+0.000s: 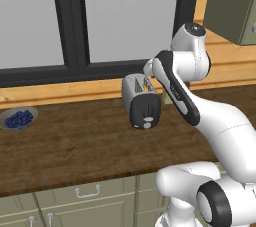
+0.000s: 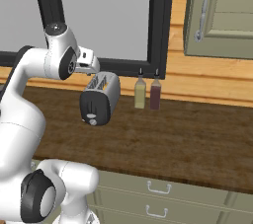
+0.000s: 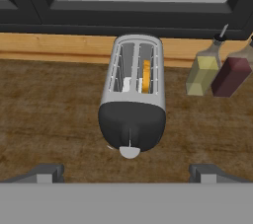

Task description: Start the toaster. Once the lever pops up, take the bread to the plate on the dining counter.

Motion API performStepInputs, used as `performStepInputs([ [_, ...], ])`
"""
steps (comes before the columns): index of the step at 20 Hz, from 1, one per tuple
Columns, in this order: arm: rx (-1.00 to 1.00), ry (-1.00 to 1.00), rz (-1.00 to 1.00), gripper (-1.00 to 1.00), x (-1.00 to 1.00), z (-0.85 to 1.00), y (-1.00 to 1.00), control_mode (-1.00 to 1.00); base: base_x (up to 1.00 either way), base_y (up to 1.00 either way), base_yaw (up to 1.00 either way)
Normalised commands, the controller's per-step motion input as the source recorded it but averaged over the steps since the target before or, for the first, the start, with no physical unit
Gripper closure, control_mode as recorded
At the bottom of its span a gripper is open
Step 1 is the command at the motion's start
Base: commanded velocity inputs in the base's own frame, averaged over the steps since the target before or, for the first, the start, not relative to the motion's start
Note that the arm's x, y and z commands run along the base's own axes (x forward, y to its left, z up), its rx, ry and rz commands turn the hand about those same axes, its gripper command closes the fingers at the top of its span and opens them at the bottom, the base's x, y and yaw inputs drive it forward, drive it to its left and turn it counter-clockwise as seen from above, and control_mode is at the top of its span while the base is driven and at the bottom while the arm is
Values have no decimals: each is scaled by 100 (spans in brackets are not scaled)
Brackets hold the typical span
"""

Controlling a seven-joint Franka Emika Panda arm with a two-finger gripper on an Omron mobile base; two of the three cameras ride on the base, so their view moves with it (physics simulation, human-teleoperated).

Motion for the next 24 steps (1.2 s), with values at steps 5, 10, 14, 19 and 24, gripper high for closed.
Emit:
performStepInputs([
  [5,0,0,0,-100,0,0,0,-100,0,0,0],
  [10,0,0,0,-100,0,0,0,-100,0,0,0],
  [14,0,0,0,-100,0,0,0,-100,0,0,0],
  [19,0,0,0,-100,0,0,0,-100,0,0,0],
  [24,0,0,0,-100,0,0,0,-100,0,0,0],
])
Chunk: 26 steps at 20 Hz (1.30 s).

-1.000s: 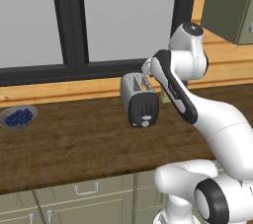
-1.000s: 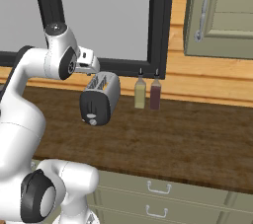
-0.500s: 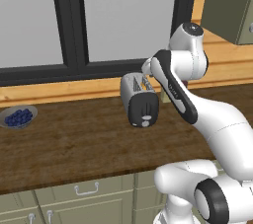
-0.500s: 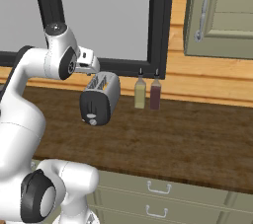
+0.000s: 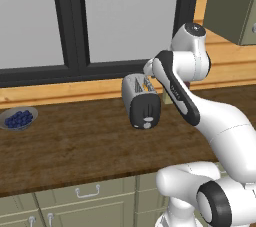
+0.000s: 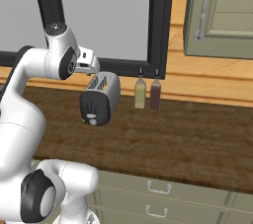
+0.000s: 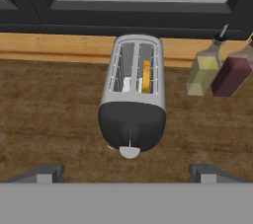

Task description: Start the toaster. Once the lever pops up, take the bread to the plate on the dining counter.

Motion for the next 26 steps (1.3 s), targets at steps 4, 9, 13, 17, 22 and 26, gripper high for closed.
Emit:
performStepInputs([
  [4,0,0,0,-100,0,0,0,-100,0,0,0],
  [9,0,0,0,-100,0,0,0,-100,0,0,0],
  [13,0,0,0,-100,0,0,0,-100,0,0,0],
  [17,0,0,0,-100,0,0,0,-100,0,0,0],
  [22,0,0,0,-100,0,0,0,-100,0,0,0],
  [26,0,0,0,-100,0,0,0,-100,0,0,0],
])
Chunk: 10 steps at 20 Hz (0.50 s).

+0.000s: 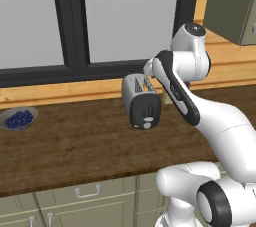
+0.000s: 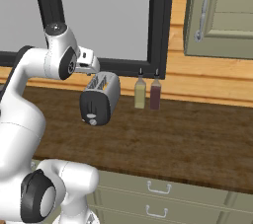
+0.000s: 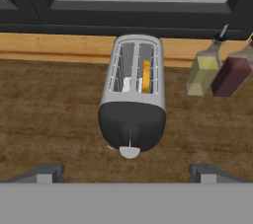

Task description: Start the toaster. Once the lever pops up, take the bread to the plate on the dining counter.

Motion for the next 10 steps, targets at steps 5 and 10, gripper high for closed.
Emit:
performStepInputs([
  [5,0,0,0,-100,0,0,0,-100,0,0,0],
  [10,0,0,0,-100,0,0,0,-100,0,0,0],
])
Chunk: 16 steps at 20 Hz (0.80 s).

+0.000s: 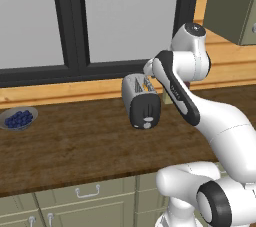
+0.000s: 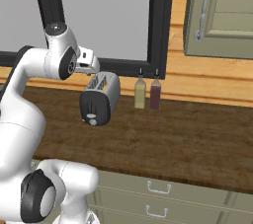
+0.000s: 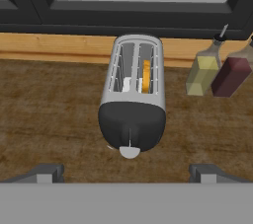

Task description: Start the toaster. Once the lever pops up, take the bread to the plate on the dining counter.

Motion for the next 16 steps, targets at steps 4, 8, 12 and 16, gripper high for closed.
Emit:
performStepInputs([
  [4,0,0,0,-100,0,0,0,-100,0,0,0],
  [8,0,0,0,-100,0,0,0,-100,0,0,0],
  [12,0,0,0,-100,0,0,0,-100,0,0,0],
  [16,0,0,0,-100,0,0,0,-100,0,0,0],
])
